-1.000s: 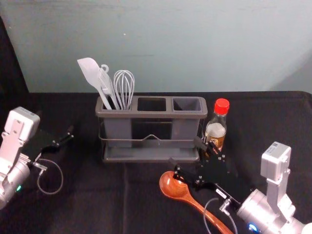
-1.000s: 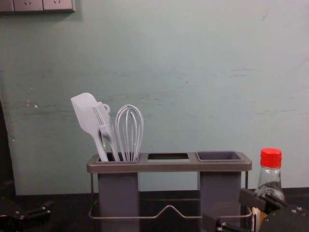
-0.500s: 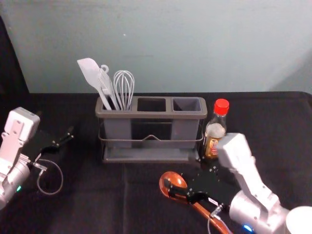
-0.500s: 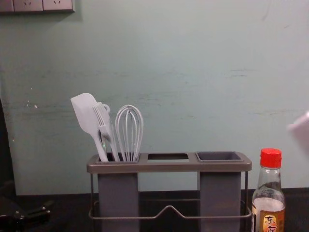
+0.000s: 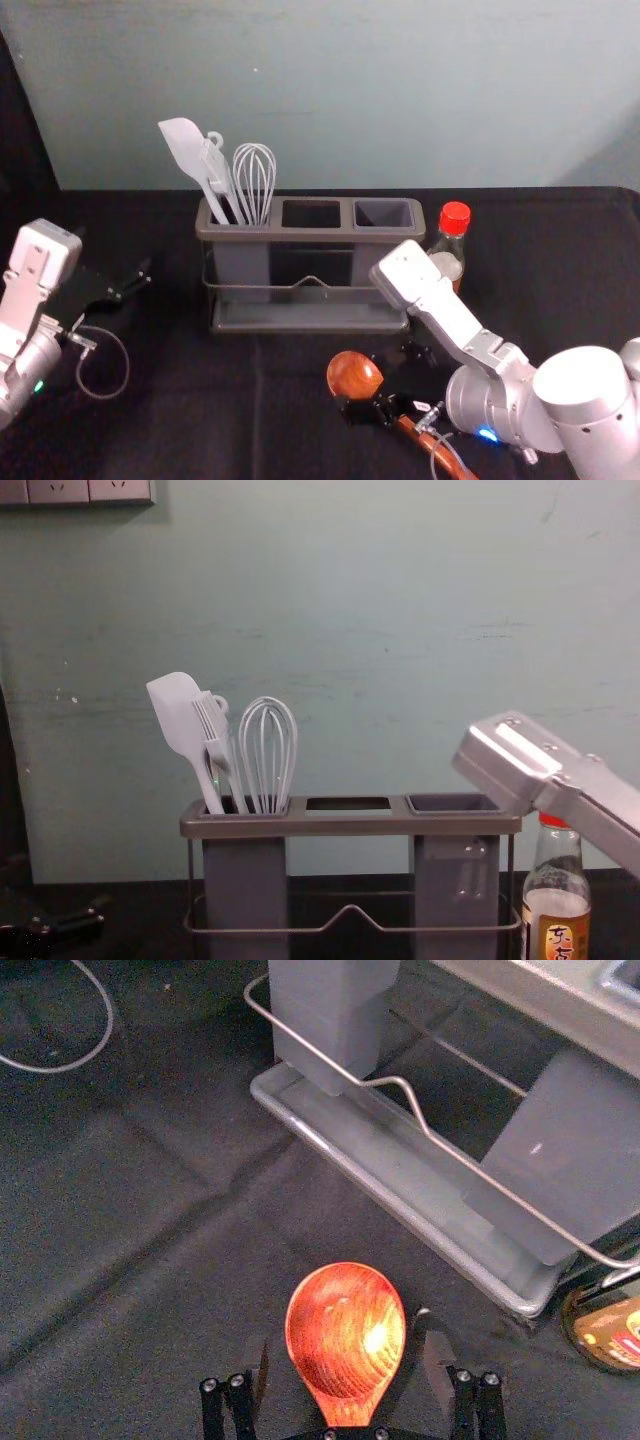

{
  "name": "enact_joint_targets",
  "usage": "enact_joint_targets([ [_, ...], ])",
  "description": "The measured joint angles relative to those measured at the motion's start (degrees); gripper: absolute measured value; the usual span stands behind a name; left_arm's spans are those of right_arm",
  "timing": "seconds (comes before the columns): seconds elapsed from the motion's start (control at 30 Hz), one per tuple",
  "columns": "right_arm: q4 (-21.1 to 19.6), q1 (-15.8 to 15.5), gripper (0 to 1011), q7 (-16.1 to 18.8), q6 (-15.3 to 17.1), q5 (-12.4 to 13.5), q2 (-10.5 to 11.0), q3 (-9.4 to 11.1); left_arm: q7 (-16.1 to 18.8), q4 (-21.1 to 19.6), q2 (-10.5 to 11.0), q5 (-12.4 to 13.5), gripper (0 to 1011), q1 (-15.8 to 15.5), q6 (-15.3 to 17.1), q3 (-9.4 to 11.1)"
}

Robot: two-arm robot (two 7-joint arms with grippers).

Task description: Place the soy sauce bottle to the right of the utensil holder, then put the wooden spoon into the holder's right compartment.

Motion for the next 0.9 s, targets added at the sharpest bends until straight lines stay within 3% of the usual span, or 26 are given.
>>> enact_joint_targets([
  [0.1,0.9,1.4,1002,0.8,2.1,-0.6,-0.9,-0.7,0.0,0.0,0.0,0.0,1011,0.0,0.0,0.0],
  [0.33,3.6,3.2,1002,1.9,3.4,-1.3,-2.7,-1.2,0.0,0.0,0.0,0.0,1011,0.0,0.0,0.0],
  [0.9,8.2,4.0,1002,2.6,2.4,-2.4,-6.0,0.6,0.0,0.0,0.0,0.0,1012,0.0,0.0,0.0],
])
